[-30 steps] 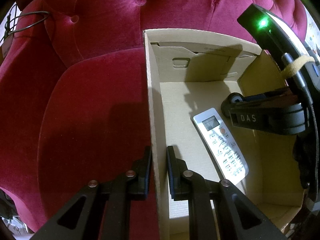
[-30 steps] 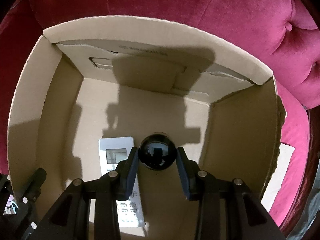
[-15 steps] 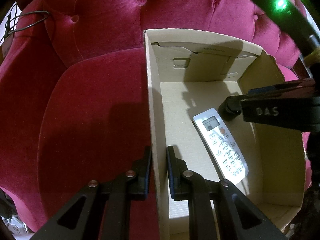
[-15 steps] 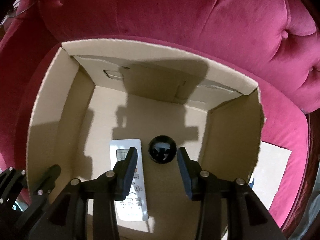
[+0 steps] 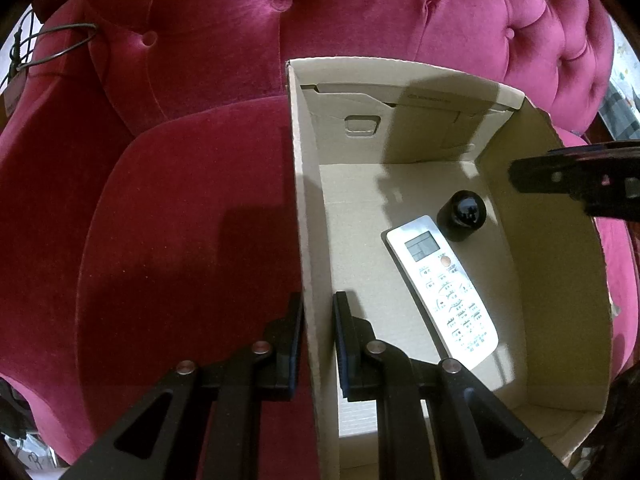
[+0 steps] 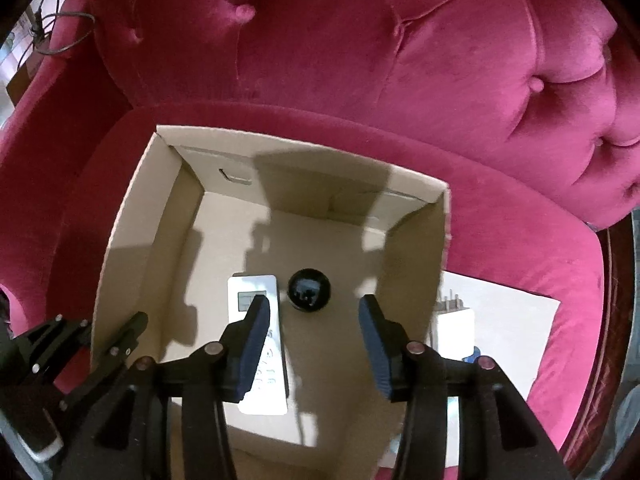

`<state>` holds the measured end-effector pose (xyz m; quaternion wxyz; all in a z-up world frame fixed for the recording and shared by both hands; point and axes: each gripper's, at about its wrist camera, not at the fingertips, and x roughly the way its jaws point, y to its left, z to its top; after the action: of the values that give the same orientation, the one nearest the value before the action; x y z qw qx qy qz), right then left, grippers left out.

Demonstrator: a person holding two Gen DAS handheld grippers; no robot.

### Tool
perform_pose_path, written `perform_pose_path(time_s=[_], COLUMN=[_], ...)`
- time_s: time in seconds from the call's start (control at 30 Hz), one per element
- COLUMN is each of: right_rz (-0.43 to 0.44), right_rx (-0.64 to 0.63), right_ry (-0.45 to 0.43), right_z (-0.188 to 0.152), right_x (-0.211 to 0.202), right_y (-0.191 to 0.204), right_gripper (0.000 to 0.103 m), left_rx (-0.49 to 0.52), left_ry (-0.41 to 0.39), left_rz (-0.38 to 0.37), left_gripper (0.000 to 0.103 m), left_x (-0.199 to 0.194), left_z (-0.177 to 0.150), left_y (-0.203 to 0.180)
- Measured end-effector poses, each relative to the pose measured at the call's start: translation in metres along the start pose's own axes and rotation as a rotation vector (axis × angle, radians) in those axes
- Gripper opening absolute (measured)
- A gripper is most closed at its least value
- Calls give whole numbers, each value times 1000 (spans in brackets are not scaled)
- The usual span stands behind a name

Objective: Organize rigid objects
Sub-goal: 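Release the puck beside the remote and withdraw the right gripper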

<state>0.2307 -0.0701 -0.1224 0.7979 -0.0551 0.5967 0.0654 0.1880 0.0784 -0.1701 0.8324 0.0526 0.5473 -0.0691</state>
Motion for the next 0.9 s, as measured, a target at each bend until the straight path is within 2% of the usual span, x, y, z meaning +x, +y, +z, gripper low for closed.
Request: perform_pose_path(time_s=[0.17,0.77,0.9], right_rz=[-2,-26,-22], right_rx=[18,82,92], right_ry=[-29,-67,-69], right_z=[-5,-28,-34], right_x=[-18,-43,-43], right_y=[-15,-82,-93], right_gripper=[54,74,83], left_rx=[-1,0,2], left_ry=[-1,-1,-2], left_rz=[1,3,4], left_gripper=[15,15,15], left_x=[-1,-1,-1], left_z=[0,-2,-2], left_y=[-1,-4,-4])
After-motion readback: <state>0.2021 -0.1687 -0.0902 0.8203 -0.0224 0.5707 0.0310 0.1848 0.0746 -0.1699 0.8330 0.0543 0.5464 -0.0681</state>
